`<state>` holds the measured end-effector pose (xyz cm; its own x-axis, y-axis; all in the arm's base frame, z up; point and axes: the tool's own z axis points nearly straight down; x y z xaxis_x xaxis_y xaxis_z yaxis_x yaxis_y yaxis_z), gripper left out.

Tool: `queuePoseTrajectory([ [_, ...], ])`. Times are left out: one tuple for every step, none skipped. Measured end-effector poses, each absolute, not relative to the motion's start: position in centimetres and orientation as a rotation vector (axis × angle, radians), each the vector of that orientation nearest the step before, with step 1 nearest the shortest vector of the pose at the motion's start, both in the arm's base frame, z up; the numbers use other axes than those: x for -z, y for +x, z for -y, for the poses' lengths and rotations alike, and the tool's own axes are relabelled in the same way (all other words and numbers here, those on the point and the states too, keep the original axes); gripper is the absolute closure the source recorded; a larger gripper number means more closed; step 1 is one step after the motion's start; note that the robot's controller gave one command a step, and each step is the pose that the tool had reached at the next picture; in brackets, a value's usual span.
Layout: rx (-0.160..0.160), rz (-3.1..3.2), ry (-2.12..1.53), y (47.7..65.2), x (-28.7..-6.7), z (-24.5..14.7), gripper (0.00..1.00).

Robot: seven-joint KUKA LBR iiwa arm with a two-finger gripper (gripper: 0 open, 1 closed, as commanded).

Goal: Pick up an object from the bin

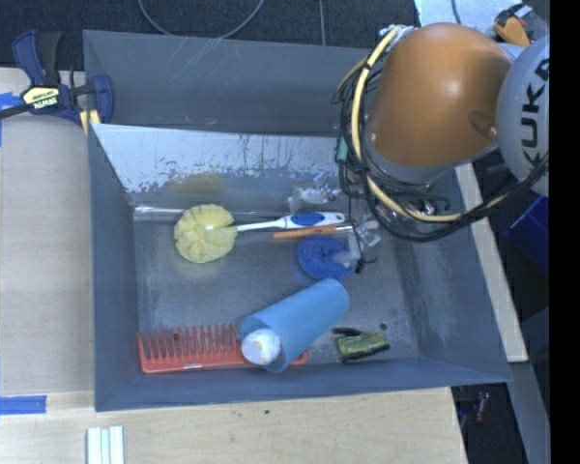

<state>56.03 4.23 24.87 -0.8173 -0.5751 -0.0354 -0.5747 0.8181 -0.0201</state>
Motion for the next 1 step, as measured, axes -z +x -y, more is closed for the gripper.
queuePoseTrajectory([
  [0.018, -2.88, -1.156, 59.61, -26.59, -4.92, 0.0],
])
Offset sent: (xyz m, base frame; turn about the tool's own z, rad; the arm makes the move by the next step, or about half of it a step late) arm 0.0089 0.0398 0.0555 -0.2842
